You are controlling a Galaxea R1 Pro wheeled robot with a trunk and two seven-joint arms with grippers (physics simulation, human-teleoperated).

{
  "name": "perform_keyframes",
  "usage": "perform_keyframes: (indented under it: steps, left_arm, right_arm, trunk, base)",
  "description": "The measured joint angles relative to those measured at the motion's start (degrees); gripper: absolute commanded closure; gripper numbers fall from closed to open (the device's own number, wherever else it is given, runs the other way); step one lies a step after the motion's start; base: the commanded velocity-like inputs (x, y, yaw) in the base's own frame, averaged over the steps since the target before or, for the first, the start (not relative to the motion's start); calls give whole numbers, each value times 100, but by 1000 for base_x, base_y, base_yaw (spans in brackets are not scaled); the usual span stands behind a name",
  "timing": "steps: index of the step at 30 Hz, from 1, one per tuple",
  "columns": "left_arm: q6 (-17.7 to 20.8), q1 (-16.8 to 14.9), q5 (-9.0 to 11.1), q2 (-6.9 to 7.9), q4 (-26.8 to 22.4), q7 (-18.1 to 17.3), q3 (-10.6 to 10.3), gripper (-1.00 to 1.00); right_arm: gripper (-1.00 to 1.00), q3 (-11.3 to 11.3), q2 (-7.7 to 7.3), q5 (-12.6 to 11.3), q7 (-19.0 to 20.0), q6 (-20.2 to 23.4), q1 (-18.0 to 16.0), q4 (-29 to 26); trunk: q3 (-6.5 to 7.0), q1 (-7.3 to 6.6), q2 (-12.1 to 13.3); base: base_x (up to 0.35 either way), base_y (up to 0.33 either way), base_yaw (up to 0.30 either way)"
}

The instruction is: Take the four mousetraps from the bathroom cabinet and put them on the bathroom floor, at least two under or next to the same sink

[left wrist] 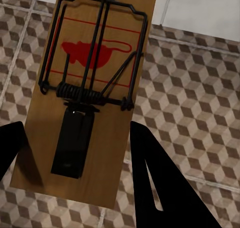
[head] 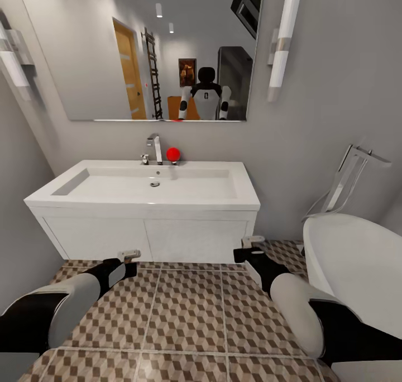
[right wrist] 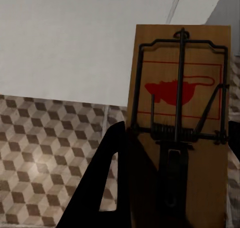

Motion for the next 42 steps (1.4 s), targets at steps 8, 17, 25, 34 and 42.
perform_keyframes:
  steps: [8, 17, 25, 34, 42]
  left_arm:
    - [-6, 3, 7, -8, 3, 0, 0, 100]
    - [-7, 11, 7, -34, 6, 0, 0, 100]
    - [-27, 11, 7, -53, 5, -4, 0, 100]
    - [-42, 52, 7, -174, 11, -9, 1, 100]
    - [-121, 90, -1, -252, 12, -9, 0, 100]
  right_arm:
    - [100, -5, 0, -12, 49, -66, 0, 173]
    - [100, -26, -1, -45, 25, 618, 0, 189]
    - [100, -50, -8, -48, 56, 464, 80, 189]
    - [100, -59, -2, -36, 62, 162, 571, 190]
    - [100, -42, -6, -8, 70, -286, 716, 189]
  trunk:
    - [0, 0, 0]
    - [0, 0, 0]
    - [0, 0, 0]
    - [0, 0, 0]
    - [0, 0, 0]
  base:
    - [0, 0, 0]
    - [0, 0, 0]
    - [0, 0, 0]
    - [0, 0, 0]
    - [0, 0, 0]
